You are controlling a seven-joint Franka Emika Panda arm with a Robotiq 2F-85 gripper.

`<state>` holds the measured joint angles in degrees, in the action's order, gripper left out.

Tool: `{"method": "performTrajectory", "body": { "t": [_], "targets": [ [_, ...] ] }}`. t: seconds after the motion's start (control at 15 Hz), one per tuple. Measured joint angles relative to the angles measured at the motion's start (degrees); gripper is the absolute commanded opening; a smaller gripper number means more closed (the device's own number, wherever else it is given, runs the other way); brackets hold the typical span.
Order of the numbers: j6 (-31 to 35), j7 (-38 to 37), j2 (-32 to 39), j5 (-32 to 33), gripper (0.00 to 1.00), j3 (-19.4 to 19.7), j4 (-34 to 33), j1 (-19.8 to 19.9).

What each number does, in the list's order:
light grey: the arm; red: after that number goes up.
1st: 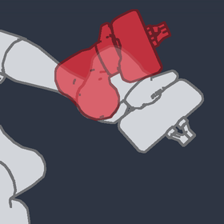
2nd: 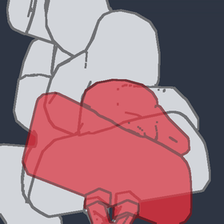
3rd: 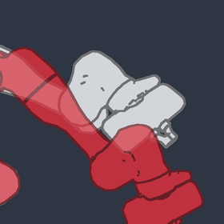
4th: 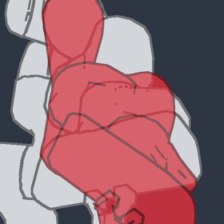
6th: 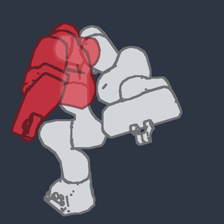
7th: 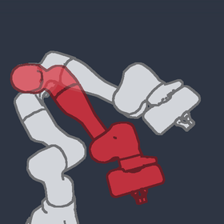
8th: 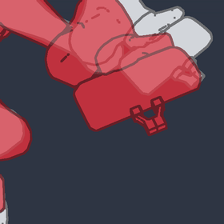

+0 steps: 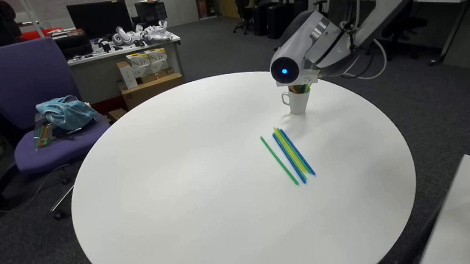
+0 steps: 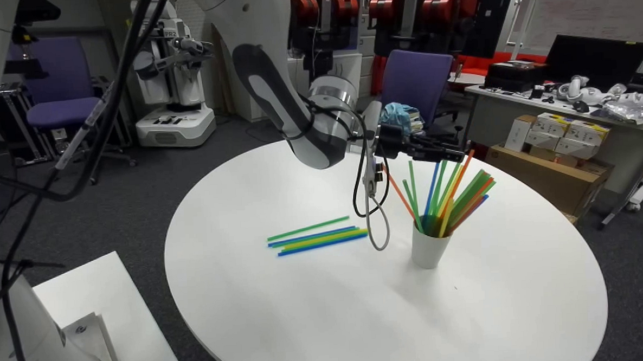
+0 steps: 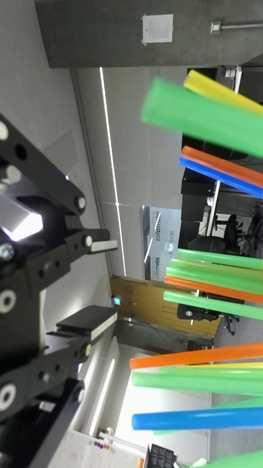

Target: Pick up the orange straw from the table and place it in the white mug

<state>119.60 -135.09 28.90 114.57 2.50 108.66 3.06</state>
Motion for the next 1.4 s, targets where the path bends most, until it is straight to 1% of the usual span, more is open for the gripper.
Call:
{"method": "performTrajectory", "body": {
  "t": [0.2,0.4,0.47,0.53,0.67,0.87,1.0,1.2,1.4],
  "targets": [
    [-0.49,-0.29,0.30,0.00,1.00,-0.02,0.00,0.04],
    [-0.51,-1.24,0.30,-0.31,1.00,-0.07,-0.02,0.05],
    [-0.45,-1.85,0.25,-1.56,1.00,-0.28,-0.11,0.14],
    [0.40,-1.81,0.02,-4.51,1.00,-0.72,-0.41,0.44],
    [4.26,0.90,-1.88,-11.93,1.00,-1.79,-0.98,1.39],
    [11.34,9.74,-7.97,-25.51,1.00,-2.29,-0.68,2.43],
    [14.50,15.76,-12.54,-35.39,1.00,-2.57,0.30,3.22],
    [17.91,24.93,-18.34,-50.88,1.00,-2.67,3.05,3.87],
    [21.46,32.54,-21.93,-64.87,1.00,-2.84,7.25,4.06]
  ]
}}
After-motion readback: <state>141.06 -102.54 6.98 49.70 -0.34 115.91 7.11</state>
